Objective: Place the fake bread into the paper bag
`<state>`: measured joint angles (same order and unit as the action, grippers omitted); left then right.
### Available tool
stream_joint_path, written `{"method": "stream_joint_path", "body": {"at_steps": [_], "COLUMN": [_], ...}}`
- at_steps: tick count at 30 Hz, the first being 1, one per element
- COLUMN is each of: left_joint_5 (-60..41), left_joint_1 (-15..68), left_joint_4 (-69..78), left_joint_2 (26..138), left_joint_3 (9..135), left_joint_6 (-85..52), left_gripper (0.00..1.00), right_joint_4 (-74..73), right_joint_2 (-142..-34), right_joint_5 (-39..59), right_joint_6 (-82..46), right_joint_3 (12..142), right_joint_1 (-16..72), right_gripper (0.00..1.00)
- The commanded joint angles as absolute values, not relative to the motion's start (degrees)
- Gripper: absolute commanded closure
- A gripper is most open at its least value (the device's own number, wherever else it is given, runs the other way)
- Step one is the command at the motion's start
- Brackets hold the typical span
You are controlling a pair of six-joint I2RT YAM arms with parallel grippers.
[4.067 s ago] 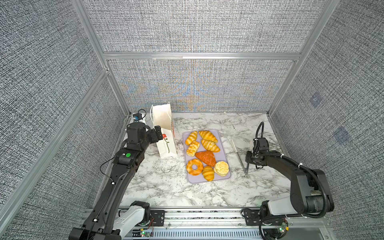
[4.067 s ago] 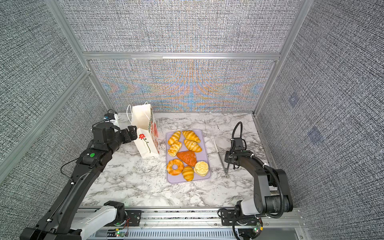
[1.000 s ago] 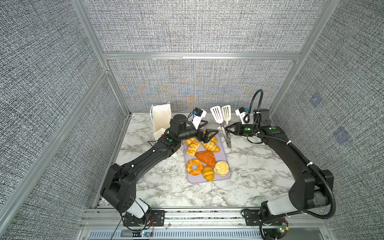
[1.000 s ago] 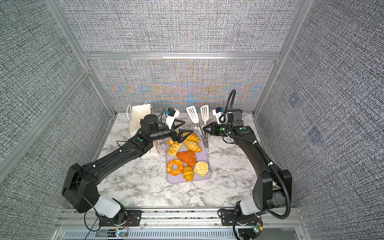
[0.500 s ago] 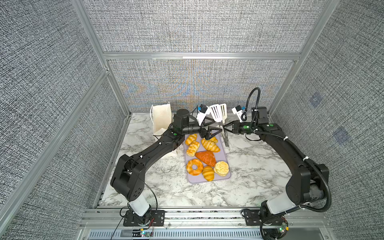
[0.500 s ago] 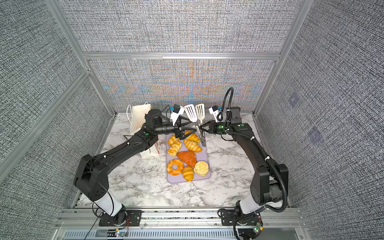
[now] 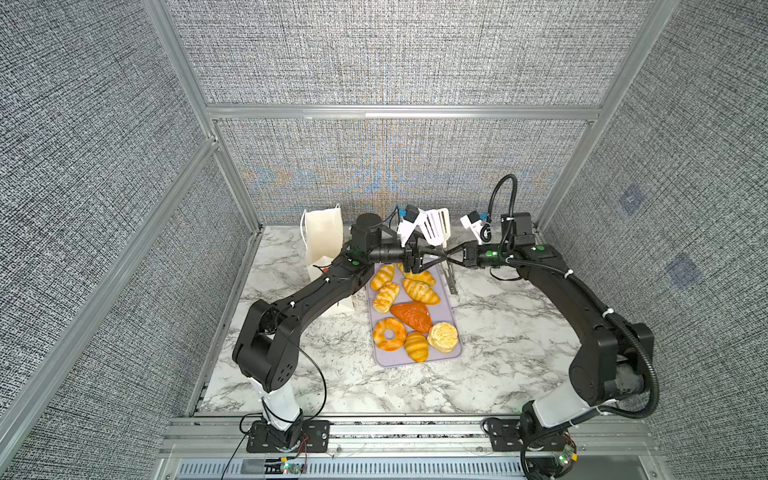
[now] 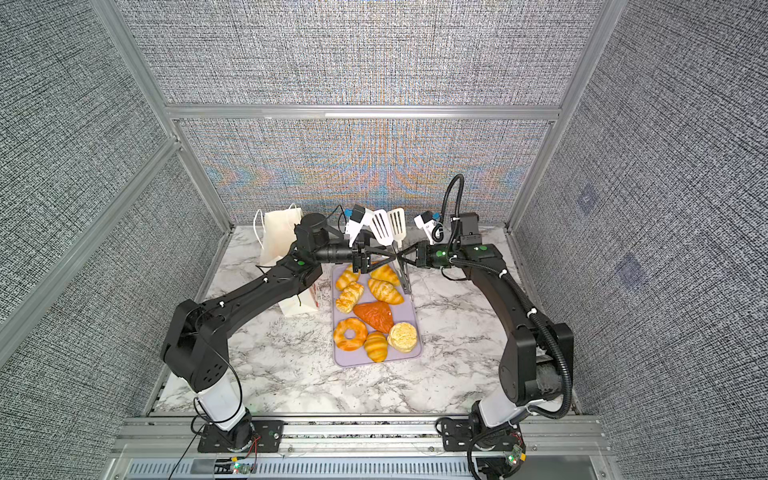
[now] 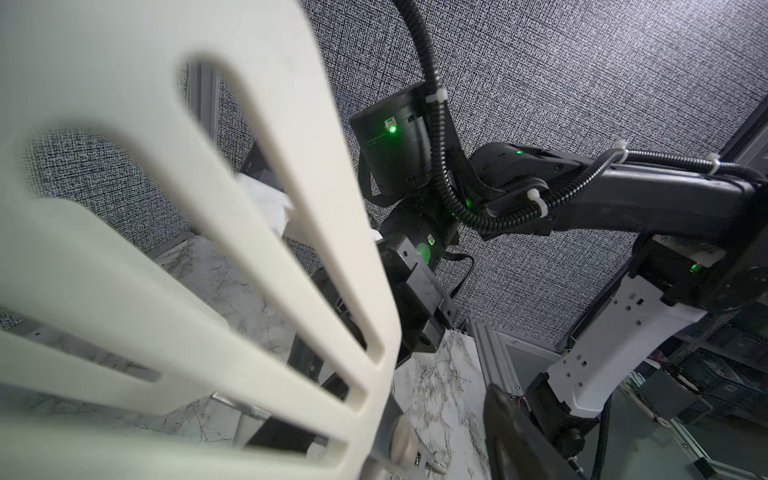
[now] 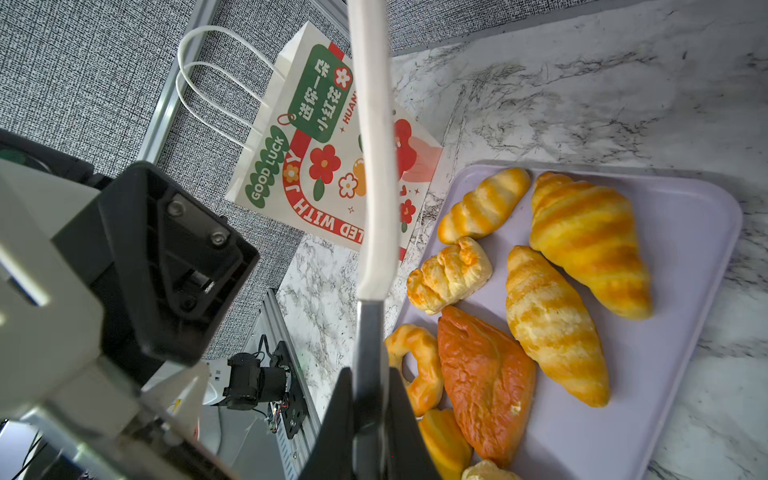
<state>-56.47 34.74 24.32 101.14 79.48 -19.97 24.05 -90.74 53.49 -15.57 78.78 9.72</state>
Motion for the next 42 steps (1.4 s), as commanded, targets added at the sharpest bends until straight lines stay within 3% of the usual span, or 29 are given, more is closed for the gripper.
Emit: {"method": "stream_joint_path", "body": {"at_steps": [1,12,33,37,42], "left_joint_5": [-58.17,-58.73,-60.62,-61.82,-62.05], "left_joint_1": [34.59,34.63,34.63,34.67,34.64], "left_joint_4": [26.70,27.57,33.48,37.97,42.74], "left_joint_2": [101.25,101.69,102.04,102.39,102.47], "left_joint_3": [80.14,80.50,79.92,79.63,79.04], "left_joint_6": [-20.57,-21.05,-24.43,-27.53,-30.63], "left_gripper": [0.38,0.62,0.93,0.96,0.98], "right_joint_4": [24.65,25.37,27.07,27.23,25.88], "right_joint_2": [-90.92,-91.08,-90.62,-89.42,-87.34], "right_joint_5": [55.26,55.90,55.69,54.30,53.40], "right_joint_6": [-14.24,-14.22,-12.62,-12.30,-12.68], "right_joint_3": [79.54,80.48,80.77,80.08,78.13], "right_joint_1": [9.69,9.68,9.72,9.31,7.67], "right_gripper": [0.95,0.95,0.93,0.82,0.54]}}
